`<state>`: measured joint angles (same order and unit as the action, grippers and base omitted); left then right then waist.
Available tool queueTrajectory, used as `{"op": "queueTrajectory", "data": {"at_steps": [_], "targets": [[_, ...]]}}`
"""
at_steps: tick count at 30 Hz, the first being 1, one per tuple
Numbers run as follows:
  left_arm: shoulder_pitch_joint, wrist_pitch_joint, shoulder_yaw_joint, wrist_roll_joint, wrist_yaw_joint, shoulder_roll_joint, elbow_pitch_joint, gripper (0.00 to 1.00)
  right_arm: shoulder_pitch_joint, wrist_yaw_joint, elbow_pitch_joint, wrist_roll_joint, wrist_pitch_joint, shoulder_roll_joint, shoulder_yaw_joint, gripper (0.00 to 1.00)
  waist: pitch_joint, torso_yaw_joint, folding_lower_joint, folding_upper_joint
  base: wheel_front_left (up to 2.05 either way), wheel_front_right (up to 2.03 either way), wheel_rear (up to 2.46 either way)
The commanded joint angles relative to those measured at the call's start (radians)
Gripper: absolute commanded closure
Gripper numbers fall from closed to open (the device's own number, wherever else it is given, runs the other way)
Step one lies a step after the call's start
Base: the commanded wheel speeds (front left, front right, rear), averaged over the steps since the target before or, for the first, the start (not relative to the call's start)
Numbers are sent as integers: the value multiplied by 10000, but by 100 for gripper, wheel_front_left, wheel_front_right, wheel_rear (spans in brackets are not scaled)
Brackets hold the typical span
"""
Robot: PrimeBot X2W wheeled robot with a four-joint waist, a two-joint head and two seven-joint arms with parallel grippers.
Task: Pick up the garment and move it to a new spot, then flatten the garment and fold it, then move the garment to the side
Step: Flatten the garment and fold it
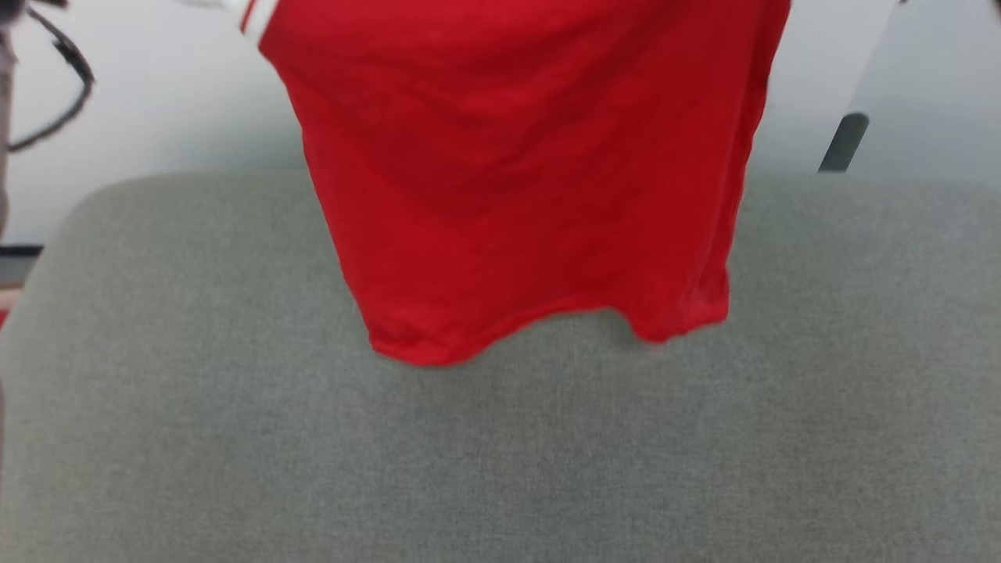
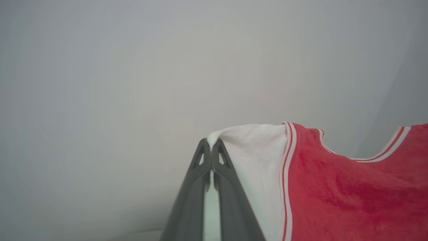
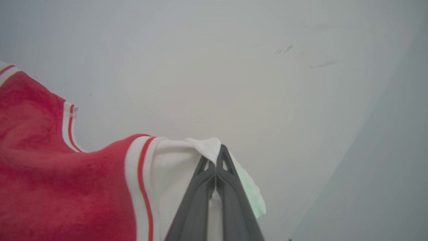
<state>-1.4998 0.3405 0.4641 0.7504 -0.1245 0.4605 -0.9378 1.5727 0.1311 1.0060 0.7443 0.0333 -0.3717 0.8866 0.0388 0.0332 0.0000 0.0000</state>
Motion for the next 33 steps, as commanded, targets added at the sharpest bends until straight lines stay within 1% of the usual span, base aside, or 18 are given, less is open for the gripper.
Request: {"op": "queueTrajectory", "data": {"at_steps": [1, 4, 7, 8, 9, 12, 13, 15, 17, 20, 24, 25, 28, 33], "targets": [[-207, -166, 19, -48, -65, 11, 2, 100, 220, -6, 108, -8, 113, -65, 78, 100, 1090, 61, 0, 0, 0, 0, 0], [-663, -622, 71, -177, -70, 15, 26, 100, 794, -6, 322, -340, 600, -157, 172, 100, 2021, 105, 0, 0, 0, 0, 0], [-1249, -1225, 142, -375, -54, -73, 12, 100, 1500, -8, 741, -946, 1581, -263, 155, 100, 2984, 239, 0, 0, 0, 0, 0], [-1249, -1225, 142, -375, -54, -73, 12, 100, 1500, -8, 741, -946, 1581, -263, 155, 100, 2984, 239, 0, 0, 0, 0, 0], [-1490, -1506, 98, -409, -53, -118, -16, 100, 1738, -8, 928, -1189, 1864, -277, 79, 100, 3300, 291, 0, 0, 0, 0, 0], [-2153, -2445, -10, -530, 23, -319, -152, 100, 2497, -6, 1316, -2142, 2271, -308, -192, 100, 4118, 442, 0, 0, 0, 0, 0], [-2421, -2795, -47, -578, 76, -393, -197, 100, 2842, -8, 1236, -2520, 2303, -359, -391, 100, 4395, 500, 0, 0, 0, 0, 0], [-2981, -3445, -78, -694, 105, -532, -225, 100, 3326, -8, 657, -3458, 2317, -621, -1023, 100, 4986, 640, 0, 0, 0, 0, 0], [-3371, -4032, -58, -811, 99, -695, -301, 100, 3215, -8, -82, -4566, 2300, -779, -1670, 100, 5489, 769, 0, 0, 0, 0, 0], [-3785, -4760, -173, -678, 42, -934, -517, 100, 2921, -8, -1168, -6126, 2300, -873, -2930, 100, 6153, 947, 0, 0, 0, 0, 0], [-3997, -5250, -128, -537, -20, -1272, -939, 100, 2271, -8, -1984, -7702, 2302, -574, -4287, 100, 6880, 1158, 0, 0, 0, 0, 0], [-4025, -5372, -61, -590, -36, -1267, -1014, 100, 2068, -8, -2088, -8026, 2301, -496, -4515, 100, 7040, 1198, 0, 0, 0, 0, 0], [-3828, -5656, -90, -440, -59, -1390, -1313, 100, 1552, -8, -2345, -8711, 2303, -260, -5009, 100, 7394, 1300, 0, 0, 0, 0, 0], [-3356, -5881, 2, -264, -61, -1544, -1855, 100, 780, -8, -2196, -9093, 2304, 86, -5413, 100, 7526, 1342, 0, 0, 0, 0, 0]]}}
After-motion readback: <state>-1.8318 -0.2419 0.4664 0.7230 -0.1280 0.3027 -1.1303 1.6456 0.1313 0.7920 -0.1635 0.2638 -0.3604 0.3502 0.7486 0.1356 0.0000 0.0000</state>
